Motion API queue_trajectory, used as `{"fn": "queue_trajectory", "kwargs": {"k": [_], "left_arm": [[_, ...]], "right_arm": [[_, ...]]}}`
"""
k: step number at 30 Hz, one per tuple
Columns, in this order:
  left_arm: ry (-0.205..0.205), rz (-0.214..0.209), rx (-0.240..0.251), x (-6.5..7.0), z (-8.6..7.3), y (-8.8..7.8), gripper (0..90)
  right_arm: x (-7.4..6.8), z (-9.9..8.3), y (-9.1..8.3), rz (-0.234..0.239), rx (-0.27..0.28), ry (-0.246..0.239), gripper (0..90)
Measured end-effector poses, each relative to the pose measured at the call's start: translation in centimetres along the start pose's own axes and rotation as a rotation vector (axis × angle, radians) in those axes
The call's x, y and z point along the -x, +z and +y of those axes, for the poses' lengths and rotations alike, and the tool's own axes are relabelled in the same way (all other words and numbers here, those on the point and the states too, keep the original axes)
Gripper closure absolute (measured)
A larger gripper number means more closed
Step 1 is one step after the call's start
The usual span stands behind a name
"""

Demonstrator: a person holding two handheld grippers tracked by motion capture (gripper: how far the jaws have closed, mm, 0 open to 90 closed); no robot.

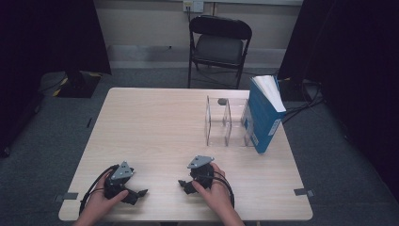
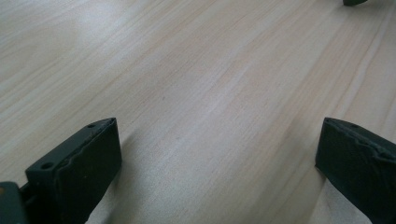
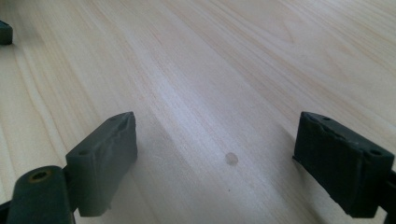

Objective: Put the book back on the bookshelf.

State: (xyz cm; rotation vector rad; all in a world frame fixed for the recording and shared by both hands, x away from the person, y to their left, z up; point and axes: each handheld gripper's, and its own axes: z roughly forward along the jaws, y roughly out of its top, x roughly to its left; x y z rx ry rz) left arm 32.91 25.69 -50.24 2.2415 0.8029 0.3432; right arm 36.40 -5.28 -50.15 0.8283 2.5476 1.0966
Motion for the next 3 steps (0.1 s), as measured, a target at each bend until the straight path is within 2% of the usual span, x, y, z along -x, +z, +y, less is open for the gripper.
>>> {"fn": "queue_trajectory", "kwargs": {"k": [3], "left_arm": [[0.0,0.001,0.0,0.0,0.0,0.0,0.0]], "right_arm": [[0.02,0.0,0.0,0.001,0.001,-0.002,12.6]]}}
